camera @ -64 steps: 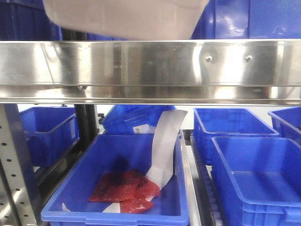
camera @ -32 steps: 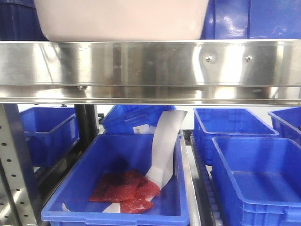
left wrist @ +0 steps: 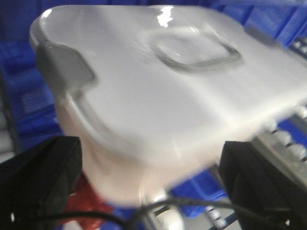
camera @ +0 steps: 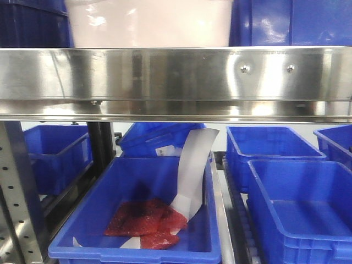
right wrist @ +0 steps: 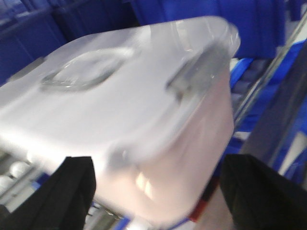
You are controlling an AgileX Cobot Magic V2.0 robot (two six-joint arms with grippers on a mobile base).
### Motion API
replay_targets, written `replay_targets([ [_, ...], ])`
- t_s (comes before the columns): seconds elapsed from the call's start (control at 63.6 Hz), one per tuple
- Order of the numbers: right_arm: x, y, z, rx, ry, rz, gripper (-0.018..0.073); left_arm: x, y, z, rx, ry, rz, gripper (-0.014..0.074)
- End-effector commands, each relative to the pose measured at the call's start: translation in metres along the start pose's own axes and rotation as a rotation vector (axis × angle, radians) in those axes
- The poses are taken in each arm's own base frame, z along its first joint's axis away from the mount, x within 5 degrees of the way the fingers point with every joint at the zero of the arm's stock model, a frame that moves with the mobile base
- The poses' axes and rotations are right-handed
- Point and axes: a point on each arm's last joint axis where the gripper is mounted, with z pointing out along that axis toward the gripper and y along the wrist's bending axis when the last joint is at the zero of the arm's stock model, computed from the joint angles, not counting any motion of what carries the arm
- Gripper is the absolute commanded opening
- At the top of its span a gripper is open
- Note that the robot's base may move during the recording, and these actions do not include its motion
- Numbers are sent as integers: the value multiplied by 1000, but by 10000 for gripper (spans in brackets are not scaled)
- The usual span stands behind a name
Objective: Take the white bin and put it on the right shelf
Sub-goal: 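Lower the bin onto the upper roller shelf beside the blue crate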
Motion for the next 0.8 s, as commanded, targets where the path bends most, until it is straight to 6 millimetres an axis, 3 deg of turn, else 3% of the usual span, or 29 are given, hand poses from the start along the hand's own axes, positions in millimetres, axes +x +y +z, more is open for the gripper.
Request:
replay_targets([
  [0.0, -33, 29, -32, -9, -118, -84, 627, -30, -29, -31, 17, -112, 64, 470],
  [0.094, -37, 41, -43, -31, -128, -101, 617, -35, -40, -41, 42, -111, 94, 399],
  [0.157, -41, 49, -51, -43, -136, -109, 559, -37, -46, -46, 61, -103, 108, 322],
  [0.22, -44, 59, -61, -56, -149, -128, 451, -37, -52, -51, 85, -88, 122, 213],
  [0.393, -50, 85, -87, -103, -159, -157, 40, -31, -63, -57, 158, -18, 138, -104],
  [0.424, -50, 88, -91, -102, -162, -145, 55, -30, -64, -57, 170, -3, 138, -135],
  [0.582, -40, 97, -110, -46, -148, -163, 63, -21, -59, -60, 95, 109, 83, -117],
  [0.786, 6, 94, -140, 139, -171, -167, 63, -17, -64, -87, -108, 201, 104, -117],
])
